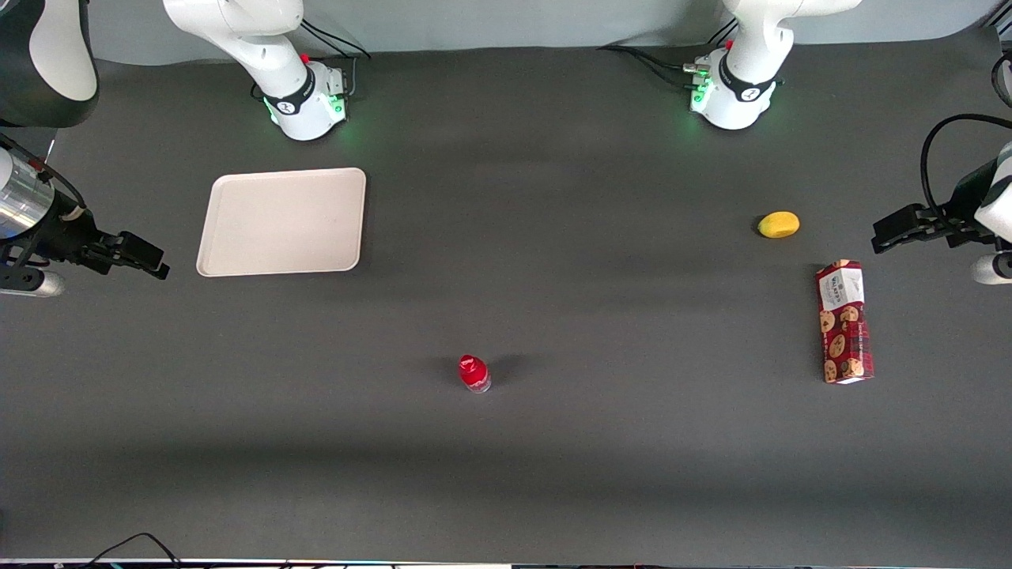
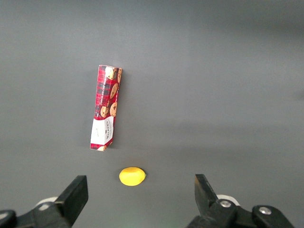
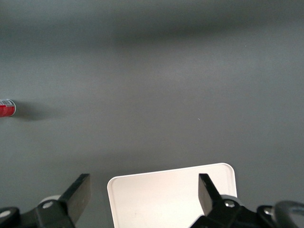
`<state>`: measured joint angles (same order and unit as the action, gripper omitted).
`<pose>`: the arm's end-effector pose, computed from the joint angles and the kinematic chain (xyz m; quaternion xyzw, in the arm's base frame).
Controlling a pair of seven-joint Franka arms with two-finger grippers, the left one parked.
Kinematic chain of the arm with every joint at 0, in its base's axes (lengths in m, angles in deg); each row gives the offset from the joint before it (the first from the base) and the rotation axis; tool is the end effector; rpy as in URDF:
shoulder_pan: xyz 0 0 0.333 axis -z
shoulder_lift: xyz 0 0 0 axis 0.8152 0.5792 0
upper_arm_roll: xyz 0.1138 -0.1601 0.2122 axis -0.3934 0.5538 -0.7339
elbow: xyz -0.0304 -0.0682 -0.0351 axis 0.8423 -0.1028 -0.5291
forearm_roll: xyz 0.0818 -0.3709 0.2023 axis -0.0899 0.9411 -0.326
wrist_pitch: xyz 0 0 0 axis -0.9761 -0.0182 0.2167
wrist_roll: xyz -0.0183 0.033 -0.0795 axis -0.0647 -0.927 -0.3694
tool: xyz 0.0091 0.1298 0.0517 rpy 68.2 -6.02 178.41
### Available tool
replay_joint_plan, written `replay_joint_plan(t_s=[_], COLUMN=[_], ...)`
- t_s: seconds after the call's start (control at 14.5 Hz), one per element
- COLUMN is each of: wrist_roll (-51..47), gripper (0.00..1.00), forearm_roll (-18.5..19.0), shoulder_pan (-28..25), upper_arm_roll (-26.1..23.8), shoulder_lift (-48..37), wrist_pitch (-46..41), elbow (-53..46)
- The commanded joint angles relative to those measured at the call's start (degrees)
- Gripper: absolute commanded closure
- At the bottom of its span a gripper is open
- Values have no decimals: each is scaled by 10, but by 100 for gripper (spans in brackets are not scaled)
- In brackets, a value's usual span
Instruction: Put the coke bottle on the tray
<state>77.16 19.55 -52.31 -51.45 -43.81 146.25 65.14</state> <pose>0.6028 -0.0187 0.4860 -0.9971 0.0708 -0.0268 0.0114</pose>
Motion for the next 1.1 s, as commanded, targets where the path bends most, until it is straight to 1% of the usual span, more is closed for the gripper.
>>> replay_joint_plan(t_s=[0.0,0.28,0.76,0.9,1.03], wrist_roll=[13,13,14,14,16], gripper=[0,0,0,0,0], forearm_roll=[4,-3,1,0,-3], shoulder_pan=[6,13,9,3,-22], upper_arm_roll=[-5,-4,-6,-11,-12], shoulder_lift=[3,15,15,15,17], wrist_pitch=[-18,-19,-19,-19,-19], elbow=[-13,-23,-24,-30,-40])
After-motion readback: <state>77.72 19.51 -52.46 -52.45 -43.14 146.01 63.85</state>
